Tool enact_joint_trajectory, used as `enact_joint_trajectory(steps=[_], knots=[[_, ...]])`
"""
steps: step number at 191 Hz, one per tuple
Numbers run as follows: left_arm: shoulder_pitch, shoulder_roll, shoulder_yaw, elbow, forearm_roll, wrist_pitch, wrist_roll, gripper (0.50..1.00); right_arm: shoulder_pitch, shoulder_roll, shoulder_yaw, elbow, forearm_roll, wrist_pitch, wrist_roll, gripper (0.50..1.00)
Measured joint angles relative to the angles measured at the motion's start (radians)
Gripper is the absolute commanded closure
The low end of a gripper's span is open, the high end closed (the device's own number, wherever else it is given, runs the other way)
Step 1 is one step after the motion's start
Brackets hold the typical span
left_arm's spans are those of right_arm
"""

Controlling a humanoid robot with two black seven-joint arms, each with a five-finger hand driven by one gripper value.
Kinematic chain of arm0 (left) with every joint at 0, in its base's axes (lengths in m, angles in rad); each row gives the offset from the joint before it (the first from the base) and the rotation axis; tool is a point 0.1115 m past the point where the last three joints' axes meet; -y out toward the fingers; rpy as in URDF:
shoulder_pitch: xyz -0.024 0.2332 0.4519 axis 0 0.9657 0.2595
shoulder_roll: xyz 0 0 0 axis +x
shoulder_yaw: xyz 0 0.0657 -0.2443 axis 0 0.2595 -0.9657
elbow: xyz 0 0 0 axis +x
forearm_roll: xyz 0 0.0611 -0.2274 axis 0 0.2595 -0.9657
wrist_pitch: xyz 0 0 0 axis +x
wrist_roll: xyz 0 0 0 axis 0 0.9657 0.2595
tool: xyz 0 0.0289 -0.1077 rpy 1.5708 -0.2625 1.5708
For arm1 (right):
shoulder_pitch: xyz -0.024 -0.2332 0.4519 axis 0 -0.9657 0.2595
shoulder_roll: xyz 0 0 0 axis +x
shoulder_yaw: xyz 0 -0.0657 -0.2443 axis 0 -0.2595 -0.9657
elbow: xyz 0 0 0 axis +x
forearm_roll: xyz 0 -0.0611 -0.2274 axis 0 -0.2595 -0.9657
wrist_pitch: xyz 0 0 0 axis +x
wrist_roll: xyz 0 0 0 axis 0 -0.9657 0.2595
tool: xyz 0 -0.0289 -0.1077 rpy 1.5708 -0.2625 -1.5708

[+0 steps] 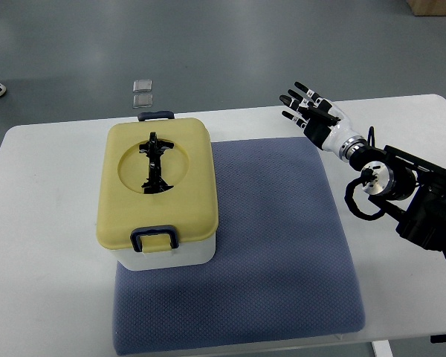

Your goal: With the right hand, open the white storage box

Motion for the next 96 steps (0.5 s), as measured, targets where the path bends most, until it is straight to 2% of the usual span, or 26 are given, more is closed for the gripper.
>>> enact_joint_trajectory(steps=[47, 96], knots=[[0.0, 0.0, -0.001, 0.0, 0.0, 0.0, 0.0, 0.5, 0.022, -0.007, -0.005, 0.001, -0.026, -0.005, 0.002, 0.568], [0.0, 0.0, -0.001, 0.0, 0.0, 0.0, 0.0, 0.5, 0.092, -0.052, -0.019, 0.036, -0.303, -0.071, -0.001, 0.568]])
